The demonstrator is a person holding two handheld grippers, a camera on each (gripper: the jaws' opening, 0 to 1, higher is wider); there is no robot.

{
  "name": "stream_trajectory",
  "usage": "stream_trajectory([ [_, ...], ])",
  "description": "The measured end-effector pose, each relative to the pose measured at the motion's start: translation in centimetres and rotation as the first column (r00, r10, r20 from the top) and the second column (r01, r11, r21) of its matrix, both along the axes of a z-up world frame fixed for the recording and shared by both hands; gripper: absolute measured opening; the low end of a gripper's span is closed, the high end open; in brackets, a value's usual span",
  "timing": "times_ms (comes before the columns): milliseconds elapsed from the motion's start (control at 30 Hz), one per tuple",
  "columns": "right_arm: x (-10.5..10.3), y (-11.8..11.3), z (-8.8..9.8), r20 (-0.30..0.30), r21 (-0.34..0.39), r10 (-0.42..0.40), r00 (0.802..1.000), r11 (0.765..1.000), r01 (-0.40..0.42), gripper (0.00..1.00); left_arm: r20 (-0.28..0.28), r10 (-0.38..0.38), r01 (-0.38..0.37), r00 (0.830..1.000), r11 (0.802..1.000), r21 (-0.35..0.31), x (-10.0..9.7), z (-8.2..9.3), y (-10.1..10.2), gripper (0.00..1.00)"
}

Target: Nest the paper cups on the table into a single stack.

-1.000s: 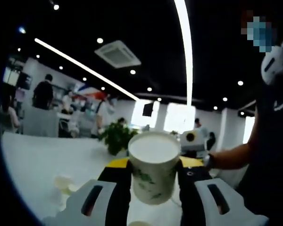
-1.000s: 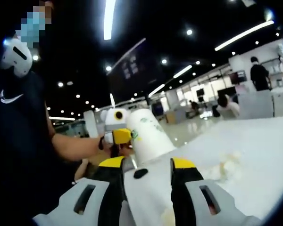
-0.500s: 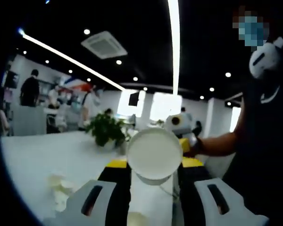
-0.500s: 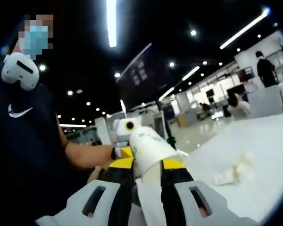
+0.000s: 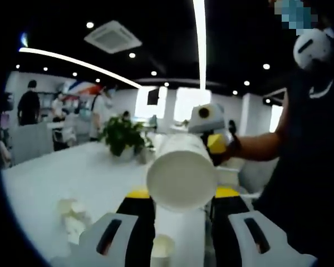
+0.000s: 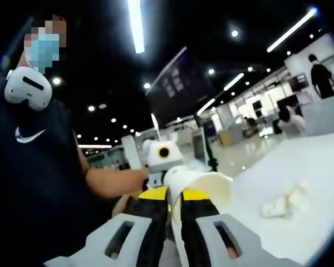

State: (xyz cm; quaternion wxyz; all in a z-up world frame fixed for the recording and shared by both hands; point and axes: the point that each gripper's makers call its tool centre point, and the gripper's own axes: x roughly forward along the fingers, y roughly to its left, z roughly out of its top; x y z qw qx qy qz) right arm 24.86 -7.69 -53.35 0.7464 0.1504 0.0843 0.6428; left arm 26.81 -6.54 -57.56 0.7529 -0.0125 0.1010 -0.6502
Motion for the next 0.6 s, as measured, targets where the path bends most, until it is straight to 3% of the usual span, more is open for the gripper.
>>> stream_trajectory([
  [200, -0.1, 0.2, 0.3, 0.003, -0.002, 0.011, 1.000, 1.000, -0.011, 0.00, -0.039, 0.046, -0.044, 0.998, 0.998, 0.050, 0.8, -1.0, 0.3, 0.31],
  [400, 0.3, -0.1, 0.7, 0.013, -0.008, -0.002, 1.000, 1.000, 0.002, 0.00, -0.024, 0.127, -0.125, 0.992, 0.988, 0.091, 2.2, -1.8, 1.0, 0.44],
  [533, 0.6, -0.2, 0.7, 0.024, -0.031, -0.014, 1.000, 0.999, 0.015, 0.00, 0.007, 0.240, -0.238, 0.971, 0.962, 0.132, 4.3, -2.6, 1.9, 0.68],
  [600, 0.6, -0.3, 0.8, 0.030, -0.044, -0.016, 0.999, 0.999, 0.018, 0.00, -0.010, 0.280, -0.275, 0.960, 0.948, 0.159, 4.8, -3.1, 2.3, 0.82],
])
